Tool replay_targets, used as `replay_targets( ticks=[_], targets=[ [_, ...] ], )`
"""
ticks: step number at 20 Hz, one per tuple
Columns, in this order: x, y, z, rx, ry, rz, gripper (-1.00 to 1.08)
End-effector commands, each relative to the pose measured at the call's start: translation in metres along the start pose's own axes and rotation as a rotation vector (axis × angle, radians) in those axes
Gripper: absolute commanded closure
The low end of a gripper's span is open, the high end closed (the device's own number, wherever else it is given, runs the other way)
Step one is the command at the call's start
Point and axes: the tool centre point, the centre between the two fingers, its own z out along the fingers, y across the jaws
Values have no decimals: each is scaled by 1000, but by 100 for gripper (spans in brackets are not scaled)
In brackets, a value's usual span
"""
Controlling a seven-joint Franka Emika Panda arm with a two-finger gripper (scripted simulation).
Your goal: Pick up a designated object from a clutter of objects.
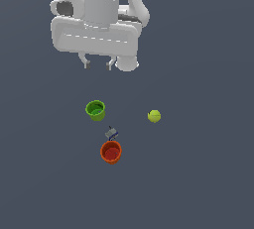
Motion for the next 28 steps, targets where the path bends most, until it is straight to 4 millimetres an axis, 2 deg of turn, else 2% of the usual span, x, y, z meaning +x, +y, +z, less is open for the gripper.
replay_targets(
  ticks=[1,8,15,21,28],
  targets=[
    [-6,23,-9,-40,25,-26,-20],
    [-27,81,-27,-134,82,-103,-20],
    [-52,132,-32,-202,124,-186,-20],
    [-75,167,-25,-240,151,-265,-20],
    [-100,195,-1,-259,177,-368,-20]
  ],
)
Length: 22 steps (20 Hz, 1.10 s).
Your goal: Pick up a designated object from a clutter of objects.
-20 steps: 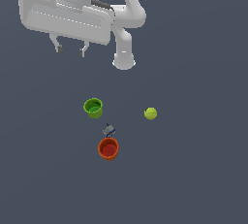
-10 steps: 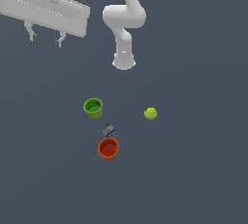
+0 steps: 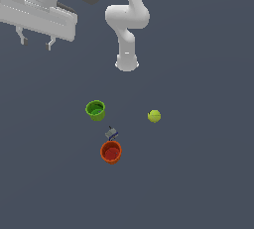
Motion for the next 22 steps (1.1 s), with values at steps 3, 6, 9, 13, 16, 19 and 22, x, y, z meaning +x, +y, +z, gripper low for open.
replay_targets(
  ticks=[3,6,9,13,16,19,22],
  targets=[
    [-21,1,20,-2,25,-71,-20],
    [-33,-3,35,3,43,-120,-20],
    [-43,-10,53,13,64,-172,-20],
    [-54,-25,77,31,95,-244,-20],
    [-60,-40,97,48,122,-302,-20],
    [-64,-59,116,68,153,-361,-20],
    [-67,-82,135,90,187,-423,-20]
  ],
)
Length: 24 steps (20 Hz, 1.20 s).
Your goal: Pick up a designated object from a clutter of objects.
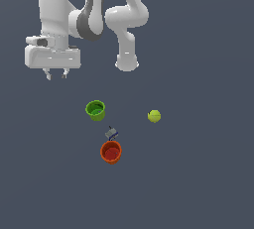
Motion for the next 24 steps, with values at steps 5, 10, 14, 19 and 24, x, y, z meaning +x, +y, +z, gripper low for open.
replay_targets(
  ticks=[5,10,14,19,24],
  targets=[
    [12,-52,43,47,85,-140,-20],
    [29,-97,71,83,162,-241,-20],
    [41,-127,85,106,215,-304,-20],
    [54,-154,95,124,263,-358,-20],
    [60,-167,99,133,287,-384,-20]
  ],
)
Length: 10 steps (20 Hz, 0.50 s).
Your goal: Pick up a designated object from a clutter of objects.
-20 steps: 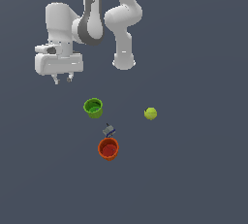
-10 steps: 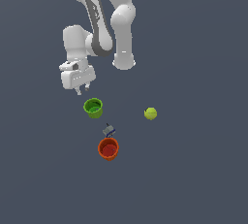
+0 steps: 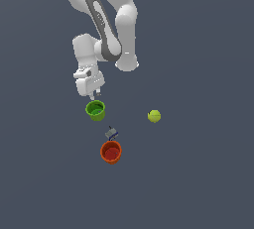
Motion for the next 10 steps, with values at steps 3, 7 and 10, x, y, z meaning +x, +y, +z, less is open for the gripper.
replay_targets(
  ticks=[3,7,10],
  targets=[
    [2,-2,2,2,5,-6,-20],
    [2,-3,5,2,5,-6,-20],
    [2,-3,12,2,6,-7,-20]
  ],
)
